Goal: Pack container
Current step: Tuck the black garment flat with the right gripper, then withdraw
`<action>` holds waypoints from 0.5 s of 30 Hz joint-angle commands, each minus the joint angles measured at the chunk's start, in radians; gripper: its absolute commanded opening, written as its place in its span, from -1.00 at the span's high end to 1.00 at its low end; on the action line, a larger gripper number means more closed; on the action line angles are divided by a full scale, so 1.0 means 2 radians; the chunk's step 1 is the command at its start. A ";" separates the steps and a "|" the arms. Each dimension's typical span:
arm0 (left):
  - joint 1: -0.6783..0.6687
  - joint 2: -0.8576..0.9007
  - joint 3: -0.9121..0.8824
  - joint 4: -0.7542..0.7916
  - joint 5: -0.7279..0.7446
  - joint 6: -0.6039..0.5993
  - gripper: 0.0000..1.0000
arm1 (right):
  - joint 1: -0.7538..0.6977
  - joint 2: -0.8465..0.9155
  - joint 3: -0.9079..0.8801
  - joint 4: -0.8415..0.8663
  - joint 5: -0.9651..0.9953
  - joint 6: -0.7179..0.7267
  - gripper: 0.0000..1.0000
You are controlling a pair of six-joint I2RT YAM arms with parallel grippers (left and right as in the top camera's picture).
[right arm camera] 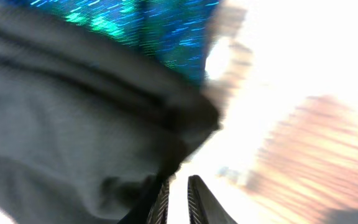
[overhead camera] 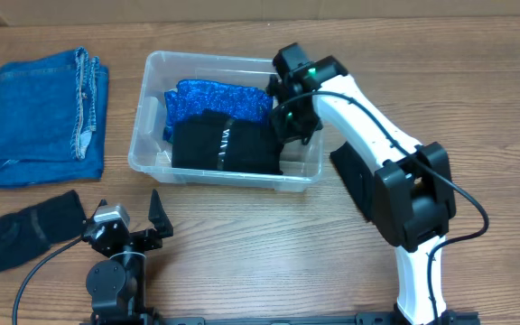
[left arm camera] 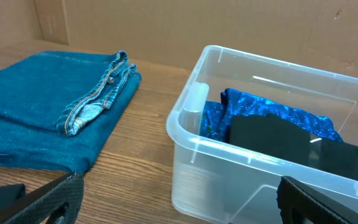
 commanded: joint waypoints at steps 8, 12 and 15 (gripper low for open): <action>0.005 -0.005 -0.001 0.001 -0.006 0.009 -1.00 | -0.023 0.002 0.013 0.002 0.078 -0.082 0.51; 0.005 -0.005 -0.001 0.001 -0.006 0.009 -1.00 | -0.023 0.002 0.026 0.009 0.083 -0.101 0.45; 0.005 -0.005 -0.001 0.001 -0.006 0.009 -1.00 | -0.023 0.002 0.060 -0.005 0.109 -0.101 0.45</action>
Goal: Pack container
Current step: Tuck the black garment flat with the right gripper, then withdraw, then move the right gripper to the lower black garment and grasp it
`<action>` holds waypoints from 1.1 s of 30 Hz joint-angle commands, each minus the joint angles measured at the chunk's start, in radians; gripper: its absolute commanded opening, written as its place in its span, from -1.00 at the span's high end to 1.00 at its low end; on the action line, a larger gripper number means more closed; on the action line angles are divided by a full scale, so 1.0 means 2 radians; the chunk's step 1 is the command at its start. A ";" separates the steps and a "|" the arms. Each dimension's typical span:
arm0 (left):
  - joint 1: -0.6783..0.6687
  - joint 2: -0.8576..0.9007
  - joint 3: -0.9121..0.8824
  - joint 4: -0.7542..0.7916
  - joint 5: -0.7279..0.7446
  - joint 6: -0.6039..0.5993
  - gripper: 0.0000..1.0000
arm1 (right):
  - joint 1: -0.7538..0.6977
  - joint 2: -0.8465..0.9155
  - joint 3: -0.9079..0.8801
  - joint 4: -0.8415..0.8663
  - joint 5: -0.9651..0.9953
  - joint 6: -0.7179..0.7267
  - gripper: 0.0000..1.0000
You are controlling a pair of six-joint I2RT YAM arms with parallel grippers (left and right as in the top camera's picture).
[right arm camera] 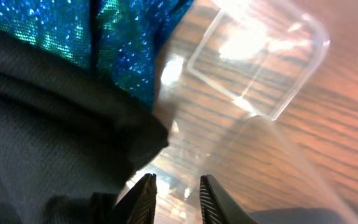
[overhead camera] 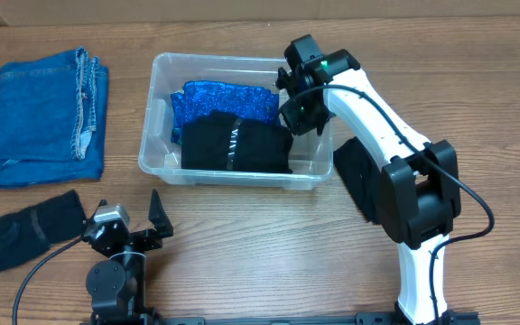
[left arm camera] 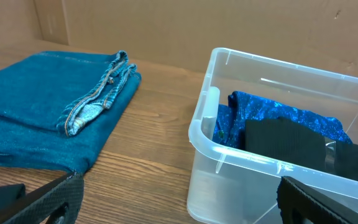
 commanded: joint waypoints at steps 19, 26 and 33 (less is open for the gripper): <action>0.005 -0.005 -0.001 0.001 -0.006 0.009 -1.00 | -0.186 -0.037 0.305 -0.258 -0.067 0.254 -0.99; 0.005 -0.005 -0.001 0.001 -0.006 0.009 -1.00 | -0.270 -0.037 0.161 -0.258 -0.027 0.225 -1.00; 0.005 -0.005 -0.001 0.001 -0.006 0.009 -1.00 | -0.269 -0.037 0.011 -0.208 0.015 0.165 -1.00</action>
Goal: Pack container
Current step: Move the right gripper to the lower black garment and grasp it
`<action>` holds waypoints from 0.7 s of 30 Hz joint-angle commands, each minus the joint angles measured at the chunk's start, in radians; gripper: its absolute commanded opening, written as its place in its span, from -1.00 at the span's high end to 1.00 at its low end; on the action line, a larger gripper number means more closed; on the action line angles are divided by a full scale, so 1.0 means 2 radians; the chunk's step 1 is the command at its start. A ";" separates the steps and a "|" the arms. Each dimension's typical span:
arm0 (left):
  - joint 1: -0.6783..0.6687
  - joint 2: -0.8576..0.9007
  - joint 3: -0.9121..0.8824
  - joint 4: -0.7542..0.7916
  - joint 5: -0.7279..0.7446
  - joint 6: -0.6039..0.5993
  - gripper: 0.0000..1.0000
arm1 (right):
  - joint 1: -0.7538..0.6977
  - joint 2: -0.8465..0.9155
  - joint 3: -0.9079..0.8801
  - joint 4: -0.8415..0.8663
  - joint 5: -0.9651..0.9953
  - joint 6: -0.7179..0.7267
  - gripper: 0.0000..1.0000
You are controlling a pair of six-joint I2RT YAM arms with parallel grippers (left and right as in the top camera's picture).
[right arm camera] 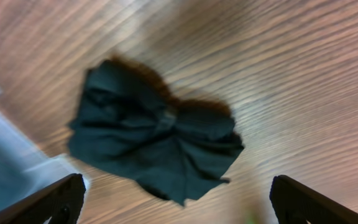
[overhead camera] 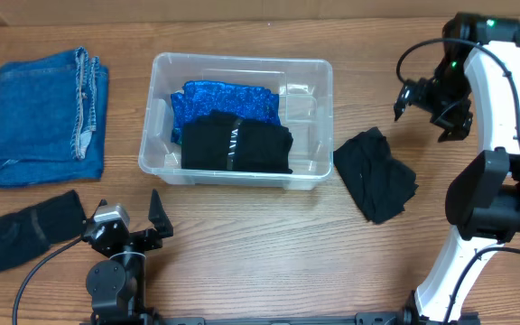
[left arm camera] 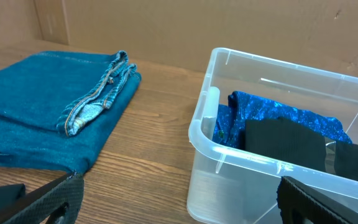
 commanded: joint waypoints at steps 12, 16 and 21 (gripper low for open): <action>0.005 -0.005 -0.001 0.001 -0.006 0.009 -1.00 | 0.002 -0.011 -0.187 0.155 -0.082 -0.281 -0.92; 0.005 -0.005 -0.001 0.001 -0.006 0.009 -1.00 | 0.002 -0.011 -0.204 0.174 -0.087 -0.302 -0.88; 0.005 -0.005 -0.001 0.001 -0.006 0.009 -1.00 | 0.002 -0.011 -0.236 0.193 -0.091 -0.297 -0.47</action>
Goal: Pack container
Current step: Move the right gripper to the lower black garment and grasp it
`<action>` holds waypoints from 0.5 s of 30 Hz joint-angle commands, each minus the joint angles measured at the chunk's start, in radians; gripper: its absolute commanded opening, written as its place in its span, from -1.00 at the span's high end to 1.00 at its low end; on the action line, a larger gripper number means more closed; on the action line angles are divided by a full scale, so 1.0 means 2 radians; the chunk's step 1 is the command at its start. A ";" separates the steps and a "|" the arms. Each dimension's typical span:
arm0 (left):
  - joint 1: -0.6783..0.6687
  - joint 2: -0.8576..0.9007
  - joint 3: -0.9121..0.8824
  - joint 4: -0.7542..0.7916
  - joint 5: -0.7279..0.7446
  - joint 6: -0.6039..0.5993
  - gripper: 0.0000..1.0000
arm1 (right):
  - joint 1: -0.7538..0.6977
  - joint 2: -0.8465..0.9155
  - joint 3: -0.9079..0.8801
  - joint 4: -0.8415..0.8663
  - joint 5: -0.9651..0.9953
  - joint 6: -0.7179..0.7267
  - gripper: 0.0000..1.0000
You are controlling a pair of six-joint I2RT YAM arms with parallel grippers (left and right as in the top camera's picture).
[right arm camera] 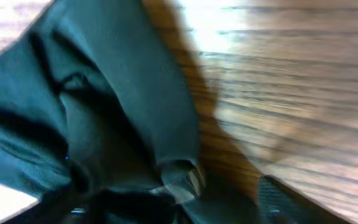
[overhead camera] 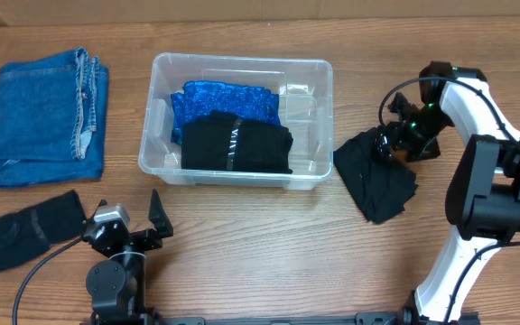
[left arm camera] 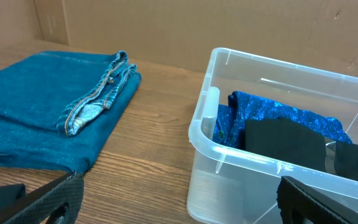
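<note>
The clear plastic container (overhead camera: pixel 242 60) stands mid-table and holds a sparkly blue cloth (overhead camera: pixel 224 97) with a folded black garment (overhead camera: pixel 236 146) on top of it. A crumpled black cloth (overhead camera: pixel 376 185) lies on the table just right of the container. My right gripper (overhead camera: pixel 394 144) is low over this cloth's upper right edge. In the right wrist view the black cloth (right arm camera: pixel 104 112) fills the frame between wide-open fingers (right arm camera: pixel 284 199). My left gripper (overhead camera: pixel 126 230) rests open at the front edge, facing the container (left arm camera: pixel 241 180).
Folded blue jeans (overhead camera: pixel 48 113) lie at the far left. A second black cloth (overhead camera: pixel 30 226) lies at the front left beside the left arm's base. Bare wood runs along the front, and a cardboard wall stands behind the table.
My right gripper was open, well up and to the right of the black cloth; now it is down at the cloth's upper right edge, still open. Nothing else has moved.
My right gripper was nearly shut inside the container's right end, against the black garment. Then the container stood a little farther right with the jaws slightly apart at its right wall. Later the gripper was open, away to the right, and now it is down on the loose black cloth.
</note>
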 commanded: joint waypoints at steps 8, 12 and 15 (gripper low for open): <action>0.005 -0.005 -0.001 0.001 -0.006 0.008 -1.00 | 0.002 -0.011 -0.027 0.017 -0.029 0.020 0.92; 0.005 -0.005 -0.001 0.001 -0.006 0.008 -1.00 | -0.001 -0.011 0.020 -0.009 -0.014 0.067 0.92; 0.005 -0.005 -0.001 0.001 -0.006 0.008 -1.00 | -0.001 -0.011 0.096 -0.059 -0.015 0.091 0.92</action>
